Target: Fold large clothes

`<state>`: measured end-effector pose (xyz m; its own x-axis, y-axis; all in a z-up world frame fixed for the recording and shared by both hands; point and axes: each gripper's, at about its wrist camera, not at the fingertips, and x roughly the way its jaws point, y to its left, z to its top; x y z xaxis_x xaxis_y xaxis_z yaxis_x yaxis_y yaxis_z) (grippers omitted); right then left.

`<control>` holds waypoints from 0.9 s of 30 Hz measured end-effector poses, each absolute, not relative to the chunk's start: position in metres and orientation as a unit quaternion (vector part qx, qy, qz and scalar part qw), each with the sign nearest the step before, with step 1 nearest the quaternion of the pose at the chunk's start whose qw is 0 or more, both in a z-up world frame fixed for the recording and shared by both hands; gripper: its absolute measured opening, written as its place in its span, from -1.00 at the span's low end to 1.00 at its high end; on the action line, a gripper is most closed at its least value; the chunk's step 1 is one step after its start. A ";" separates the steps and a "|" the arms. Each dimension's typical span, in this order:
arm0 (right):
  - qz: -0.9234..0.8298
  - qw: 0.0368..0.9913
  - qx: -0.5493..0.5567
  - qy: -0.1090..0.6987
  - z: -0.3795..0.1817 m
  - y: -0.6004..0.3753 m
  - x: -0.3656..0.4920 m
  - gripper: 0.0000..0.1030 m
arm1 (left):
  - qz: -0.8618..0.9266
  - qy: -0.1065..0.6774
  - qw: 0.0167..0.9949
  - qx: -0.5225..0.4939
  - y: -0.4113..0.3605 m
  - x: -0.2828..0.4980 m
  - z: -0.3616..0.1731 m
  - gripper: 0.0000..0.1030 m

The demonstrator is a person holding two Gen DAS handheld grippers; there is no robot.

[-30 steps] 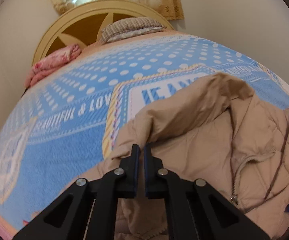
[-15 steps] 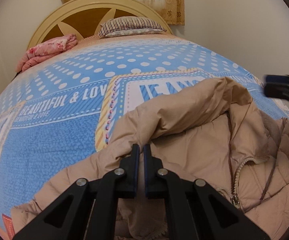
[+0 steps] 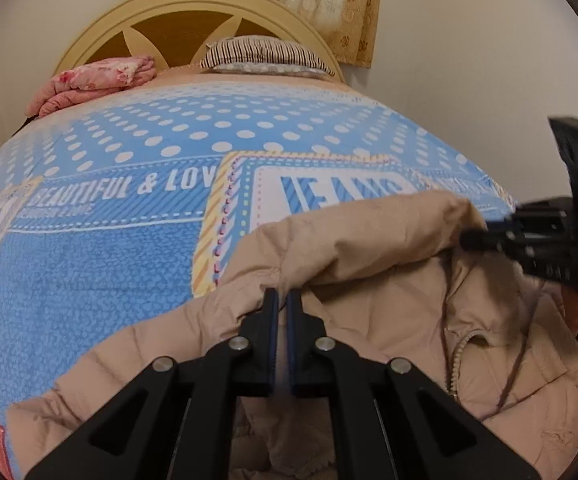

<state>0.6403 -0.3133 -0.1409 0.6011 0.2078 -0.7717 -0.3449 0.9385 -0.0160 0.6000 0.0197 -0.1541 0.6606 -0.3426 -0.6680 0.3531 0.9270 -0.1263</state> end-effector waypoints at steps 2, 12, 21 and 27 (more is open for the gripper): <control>0.149 0.893 -0.087 0.415 -0.141 -0.313 0.628 -0.90 | -0.195 0.361 0.912 0.006 0.021 0.595 -0.149 -0.91; 0.157 0.899 -0.120 0.391 -0.159 -0.310 0.592 -0.95 | -0.216 0.298 0.929 -0.041 0.034 0.568 -0.087 -0.78; 0.147 0.898 -0.128 0.394 -0.169 -0.310 0.584 -0.95 | -0.169 0.385 0.907 0.008 -0.034 0.634 -0.135 0.02; 0.139 0.900 -0.104 0.399 -0.157 -0.320 0.577 -0.92 | -0.154 0.401 0.903 0.026 -0.035 0.623 -0.166 0.02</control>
<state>0.5772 -0.3197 -0.1572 0.6429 0.1679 -0.7473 -0.3332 0.9398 -0.0754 0.6231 -0.0345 -0.1661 0.6305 -0.2577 -0.7322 0.2991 0.9511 -0.0772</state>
